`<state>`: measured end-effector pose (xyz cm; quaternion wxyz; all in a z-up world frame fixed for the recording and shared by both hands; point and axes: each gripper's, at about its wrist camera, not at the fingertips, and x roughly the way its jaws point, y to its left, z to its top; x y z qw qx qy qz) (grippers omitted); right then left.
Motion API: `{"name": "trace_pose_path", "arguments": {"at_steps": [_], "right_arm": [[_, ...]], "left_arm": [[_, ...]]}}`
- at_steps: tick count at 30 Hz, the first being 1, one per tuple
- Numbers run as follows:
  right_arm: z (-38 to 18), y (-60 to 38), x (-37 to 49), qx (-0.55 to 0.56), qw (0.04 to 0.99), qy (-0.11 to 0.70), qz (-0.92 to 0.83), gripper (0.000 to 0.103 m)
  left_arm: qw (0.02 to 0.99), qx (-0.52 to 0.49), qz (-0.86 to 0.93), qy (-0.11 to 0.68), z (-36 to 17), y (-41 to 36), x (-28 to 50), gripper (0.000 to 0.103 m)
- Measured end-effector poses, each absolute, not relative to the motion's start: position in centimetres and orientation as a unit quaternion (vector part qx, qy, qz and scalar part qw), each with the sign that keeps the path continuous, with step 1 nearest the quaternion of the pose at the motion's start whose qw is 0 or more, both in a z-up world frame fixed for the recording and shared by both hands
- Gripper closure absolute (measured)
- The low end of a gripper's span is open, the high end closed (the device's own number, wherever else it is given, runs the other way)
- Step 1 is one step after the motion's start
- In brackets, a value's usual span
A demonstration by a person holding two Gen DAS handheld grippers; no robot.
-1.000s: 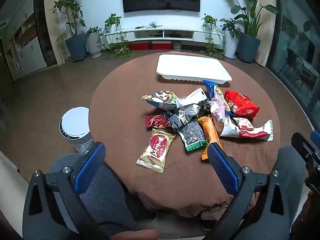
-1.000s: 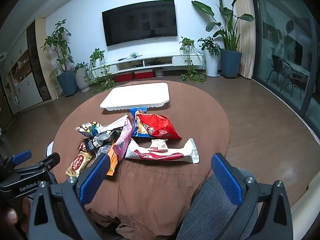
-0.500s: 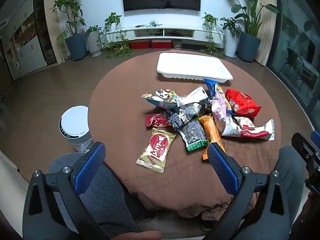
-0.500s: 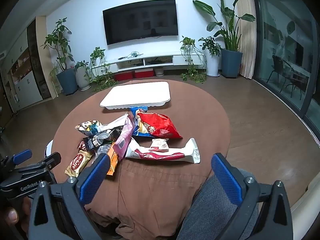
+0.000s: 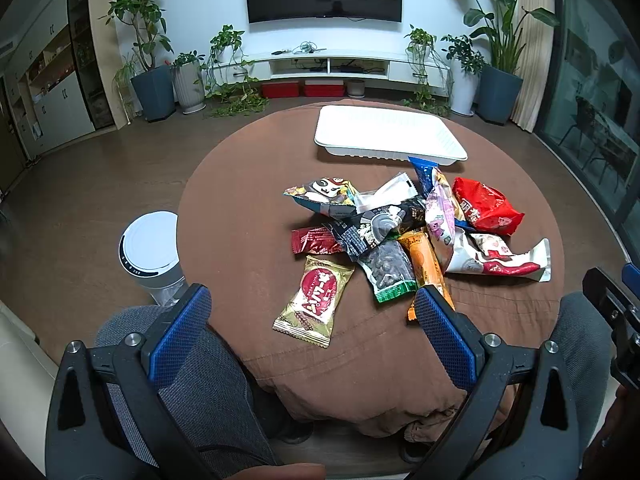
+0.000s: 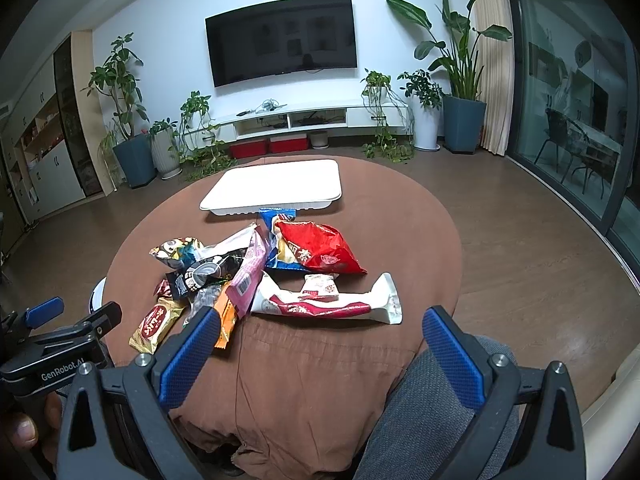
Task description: Organize snacks
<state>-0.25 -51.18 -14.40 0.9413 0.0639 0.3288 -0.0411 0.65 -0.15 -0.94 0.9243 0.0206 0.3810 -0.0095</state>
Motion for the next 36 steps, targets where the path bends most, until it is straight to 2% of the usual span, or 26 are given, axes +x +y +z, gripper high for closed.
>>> {"name": "trace_pose_path", "arguments": {"at_steps": [36], "right_arm": [[-15.30, -51.13, 0.06, 0.067, 0.939, 0.335, -0.040, 0.000]], "left_arm": [[0.923, 0.022, -0.009, 0.385, -1.66, 0.08, 0.65, 0.000]]}}
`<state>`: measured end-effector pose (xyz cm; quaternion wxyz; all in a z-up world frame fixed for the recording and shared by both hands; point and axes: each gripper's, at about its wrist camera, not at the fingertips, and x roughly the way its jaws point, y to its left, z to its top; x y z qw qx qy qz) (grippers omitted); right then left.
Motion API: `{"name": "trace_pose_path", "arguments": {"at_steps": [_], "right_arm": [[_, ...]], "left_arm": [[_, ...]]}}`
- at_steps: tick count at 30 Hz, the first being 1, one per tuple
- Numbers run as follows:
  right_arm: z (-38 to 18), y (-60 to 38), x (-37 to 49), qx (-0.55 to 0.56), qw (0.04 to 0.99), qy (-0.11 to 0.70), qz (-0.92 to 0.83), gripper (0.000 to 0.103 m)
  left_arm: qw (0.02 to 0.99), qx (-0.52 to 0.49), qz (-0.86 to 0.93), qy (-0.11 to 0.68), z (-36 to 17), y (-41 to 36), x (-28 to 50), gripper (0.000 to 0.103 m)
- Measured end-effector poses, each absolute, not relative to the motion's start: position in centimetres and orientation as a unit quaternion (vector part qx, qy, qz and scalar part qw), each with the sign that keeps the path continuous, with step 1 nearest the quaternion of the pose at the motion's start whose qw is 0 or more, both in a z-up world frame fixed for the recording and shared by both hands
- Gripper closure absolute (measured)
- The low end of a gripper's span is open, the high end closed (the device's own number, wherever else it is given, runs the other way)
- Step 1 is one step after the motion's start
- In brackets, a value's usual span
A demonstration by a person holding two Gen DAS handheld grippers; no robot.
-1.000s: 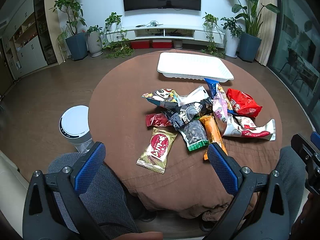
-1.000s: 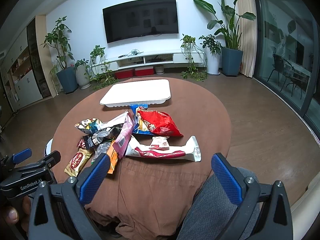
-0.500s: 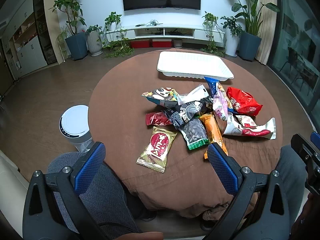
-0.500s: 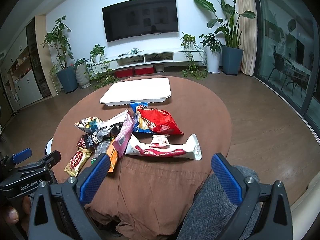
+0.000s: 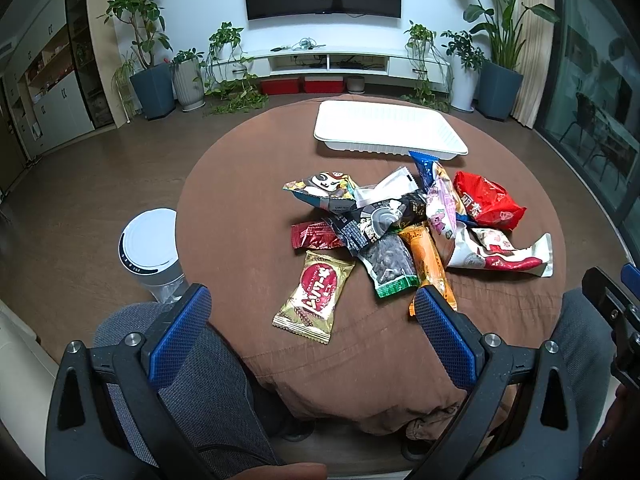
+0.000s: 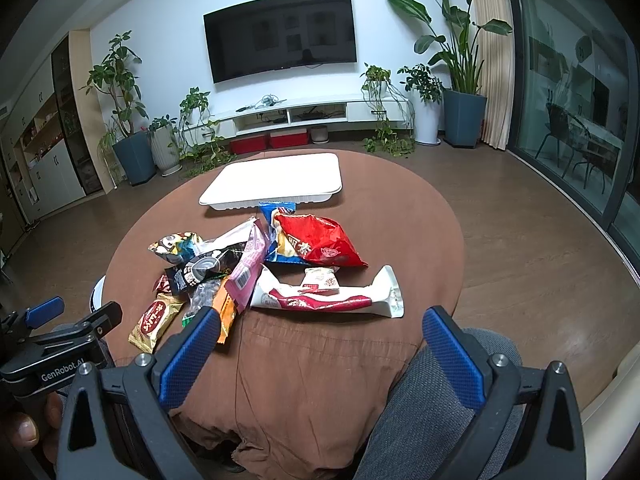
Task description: Organize snacks
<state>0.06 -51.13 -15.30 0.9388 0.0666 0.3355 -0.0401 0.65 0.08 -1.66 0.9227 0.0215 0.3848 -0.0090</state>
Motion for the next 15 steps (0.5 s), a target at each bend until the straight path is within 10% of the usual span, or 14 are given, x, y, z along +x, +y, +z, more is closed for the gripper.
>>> {"name": "trace_pose_path", "arguments": {"at_steps": [15], "right_arm": [[-15.33, -51.22, 0.18, 0.067, 0.938, 0.337, -0.040, 0.000]], "left_arm": [[0.921, 0.022, -0.008, 0.389, -1.96, 0.13, 0.59, 0.000]]}}
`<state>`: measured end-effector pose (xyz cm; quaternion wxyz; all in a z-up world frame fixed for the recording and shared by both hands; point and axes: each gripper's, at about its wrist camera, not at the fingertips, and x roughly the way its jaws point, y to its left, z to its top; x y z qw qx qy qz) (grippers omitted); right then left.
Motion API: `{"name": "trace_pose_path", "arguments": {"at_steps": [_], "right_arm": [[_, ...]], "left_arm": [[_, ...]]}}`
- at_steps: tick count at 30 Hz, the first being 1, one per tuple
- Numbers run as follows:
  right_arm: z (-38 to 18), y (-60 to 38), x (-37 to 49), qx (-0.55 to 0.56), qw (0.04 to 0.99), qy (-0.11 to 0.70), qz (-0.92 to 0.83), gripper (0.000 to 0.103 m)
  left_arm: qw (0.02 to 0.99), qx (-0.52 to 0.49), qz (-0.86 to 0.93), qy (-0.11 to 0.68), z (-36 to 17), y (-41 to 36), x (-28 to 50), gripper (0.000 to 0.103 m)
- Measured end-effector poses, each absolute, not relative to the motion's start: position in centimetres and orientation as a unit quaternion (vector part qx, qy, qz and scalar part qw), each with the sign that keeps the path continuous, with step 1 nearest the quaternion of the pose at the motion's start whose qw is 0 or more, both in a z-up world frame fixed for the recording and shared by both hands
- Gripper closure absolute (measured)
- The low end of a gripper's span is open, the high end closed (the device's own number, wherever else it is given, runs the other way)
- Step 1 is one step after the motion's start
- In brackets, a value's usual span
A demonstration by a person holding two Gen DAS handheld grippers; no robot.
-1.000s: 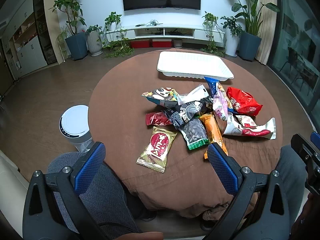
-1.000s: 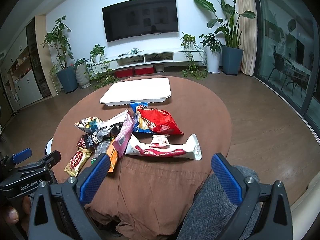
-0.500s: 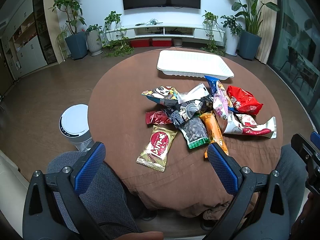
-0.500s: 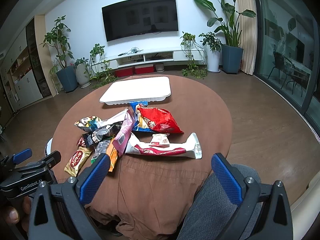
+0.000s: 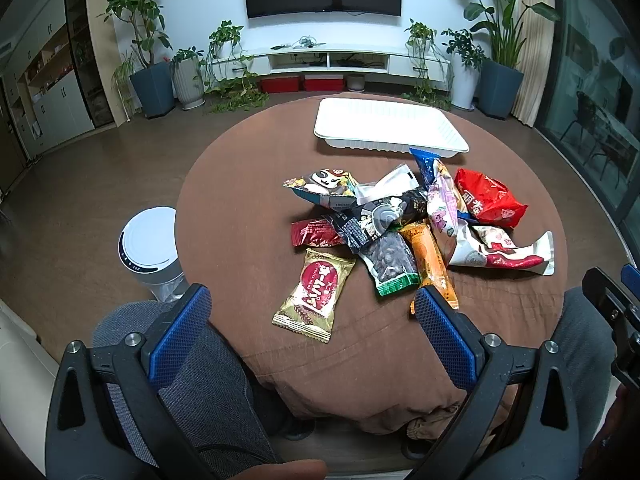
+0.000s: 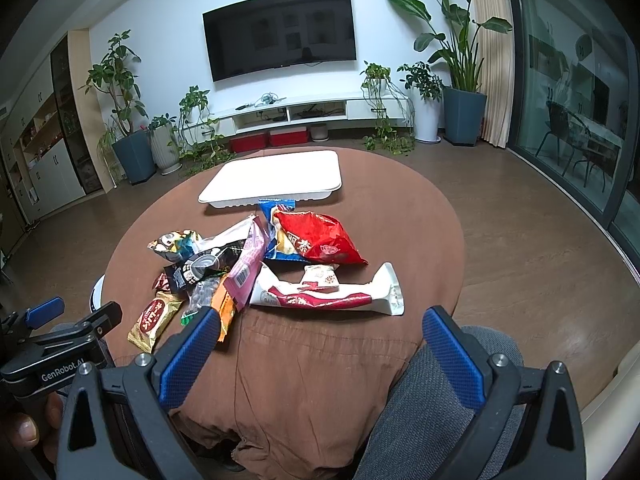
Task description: Organize snacks
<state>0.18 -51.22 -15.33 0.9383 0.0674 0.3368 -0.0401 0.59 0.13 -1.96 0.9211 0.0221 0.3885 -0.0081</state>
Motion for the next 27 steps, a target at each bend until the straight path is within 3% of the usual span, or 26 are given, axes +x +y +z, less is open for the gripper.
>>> {"name": "trace_pose_path", "arguments": {"at_steps": [27], "right_arm": [[-16.5, -51.7, 0.1, 0.080, 0.929, 0.358, -0.044, 0.000]], "left_arm": [[0.914, 0.011, -0.009, 0.405, -3.0, 0.2, 1.6, 0.000]]}}
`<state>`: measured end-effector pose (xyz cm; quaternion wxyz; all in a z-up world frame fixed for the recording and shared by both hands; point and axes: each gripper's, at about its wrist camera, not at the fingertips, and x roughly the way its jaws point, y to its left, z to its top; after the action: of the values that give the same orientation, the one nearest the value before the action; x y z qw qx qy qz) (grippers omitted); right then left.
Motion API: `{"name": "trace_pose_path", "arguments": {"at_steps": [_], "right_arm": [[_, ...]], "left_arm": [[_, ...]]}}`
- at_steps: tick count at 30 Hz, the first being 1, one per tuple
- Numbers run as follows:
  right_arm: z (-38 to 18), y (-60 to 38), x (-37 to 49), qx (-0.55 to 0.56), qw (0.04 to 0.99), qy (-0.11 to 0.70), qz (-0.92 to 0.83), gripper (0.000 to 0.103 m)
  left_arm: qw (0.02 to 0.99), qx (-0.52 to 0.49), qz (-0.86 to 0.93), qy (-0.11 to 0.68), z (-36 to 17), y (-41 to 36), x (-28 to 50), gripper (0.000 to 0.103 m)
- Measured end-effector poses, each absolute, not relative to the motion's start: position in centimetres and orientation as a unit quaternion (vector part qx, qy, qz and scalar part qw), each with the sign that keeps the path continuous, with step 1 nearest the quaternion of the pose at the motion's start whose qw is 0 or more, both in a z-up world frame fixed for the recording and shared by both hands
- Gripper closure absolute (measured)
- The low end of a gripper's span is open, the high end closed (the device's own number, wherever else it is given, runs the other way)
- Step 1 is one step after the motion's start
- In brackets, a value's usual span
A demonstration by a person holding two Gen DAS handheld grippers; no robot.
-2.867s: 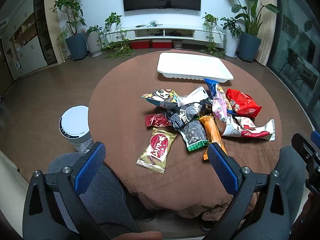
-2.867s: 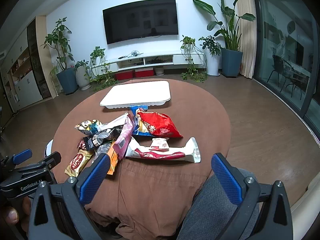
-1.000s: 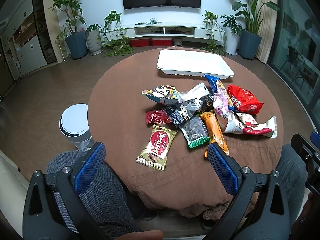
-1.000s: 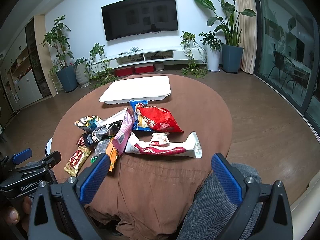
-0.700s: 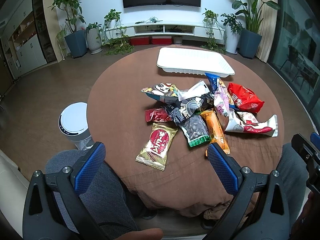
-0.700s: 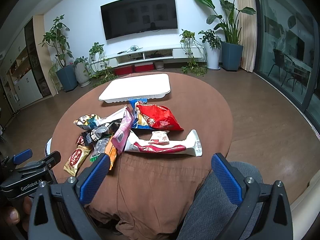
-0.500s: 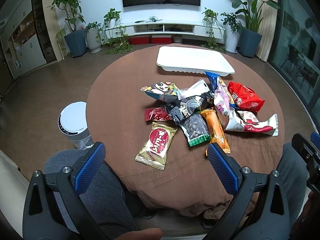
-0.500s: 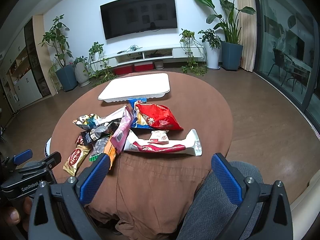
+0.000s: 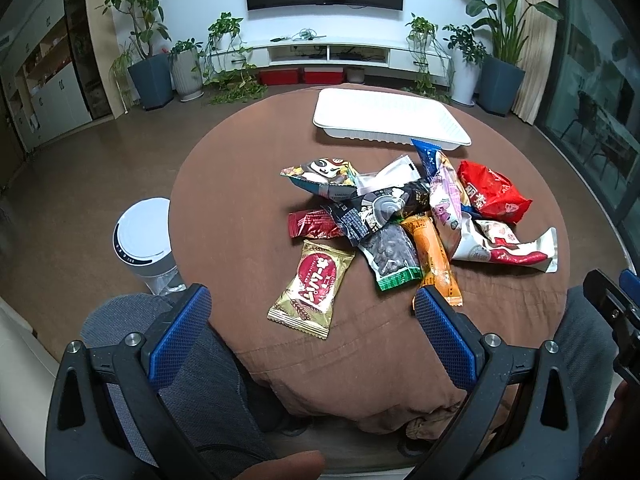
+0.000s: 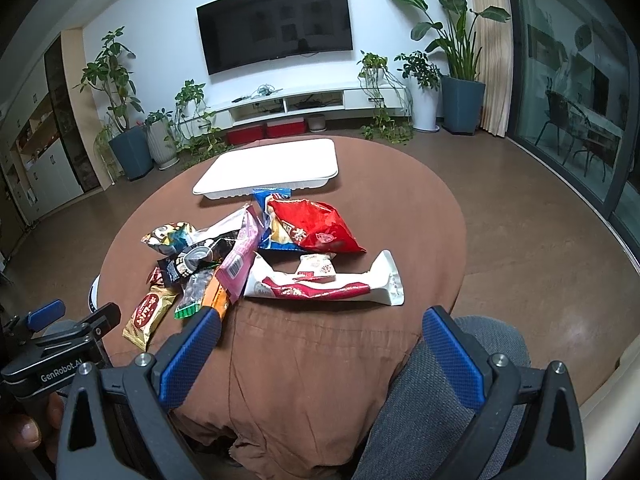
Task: Organize snacks
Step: 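Grasp the gold-red wafer packet with the left tool while the right tool grasps the orange bar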
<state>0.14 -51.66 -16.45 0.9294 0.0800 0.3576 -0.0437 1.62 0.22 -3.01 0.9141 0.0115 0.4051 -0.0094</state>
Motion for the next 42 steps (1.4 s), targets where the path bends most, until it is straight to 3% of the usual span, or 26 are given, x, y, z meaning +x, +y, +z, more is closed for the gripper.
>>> {"name": "trace_pose_path", "arguments": {"at_steps": [7, 11, 16, 21, 31, 33, 37, 42], "right_arm": [[-16.2, -52.1, 0.3, 0.084, 0.927, 0.363, -0.045, 0.000], [-16.4, -52.5, 0.4, 0.095, 0.923, 0.369, -0.041, 0.000], [-16.4, -53.2, 0.7, 0.106, 0.921, 0.373, -0.033, 0.000], [-17.0, -53.9, 1.4, 0.118, 0.916, 0.382, -0.014, 0.000], [-18.3, -56.2, 4.1, 0.140, 0.905, 0.401, 0.003, 0.000], [-18.7, -56.1, 4.7, 0.138, 0.902, 0.409, 0.010, 0.006], [-19.1, -55.8, 5.4, 0.132, 0.900, 0.415, 0.018, 0.012], [-19.6, -55.1, 6.0, 0.122, 0.897, 0.424, 0.036, 0.017]], "left_arm": [[0.924, 0.010, -0.032, 0.381, -2.8, 0.1, 1.7, 0.000], [0.920, -0.021, -0.158, 0.358, -2.7, 0.0, 2.3, 0.000], [0.878, -0.053, -0.141, 0.454, -4.5, 0.5, 5.2, 0.000], [0.871, -0.091, -0.135, 0.464, -5.4, 2.6, 7.1, 0.000], [0.860, -0.019, -0.148, 0.488, -7.2, 2.6, 10.4, 0.000], [0.857, -0.004, -0.147, 0.494, -8.0, 2.3, 10.6, 0.001], [0.843, 0.018, -0.143, 0.518, -9.5, 2.0, 11.7, 0.029], [0.830, 0.039, -0.136, 0.539, -11.0, 2.4, 12.9, 0.030]]}}
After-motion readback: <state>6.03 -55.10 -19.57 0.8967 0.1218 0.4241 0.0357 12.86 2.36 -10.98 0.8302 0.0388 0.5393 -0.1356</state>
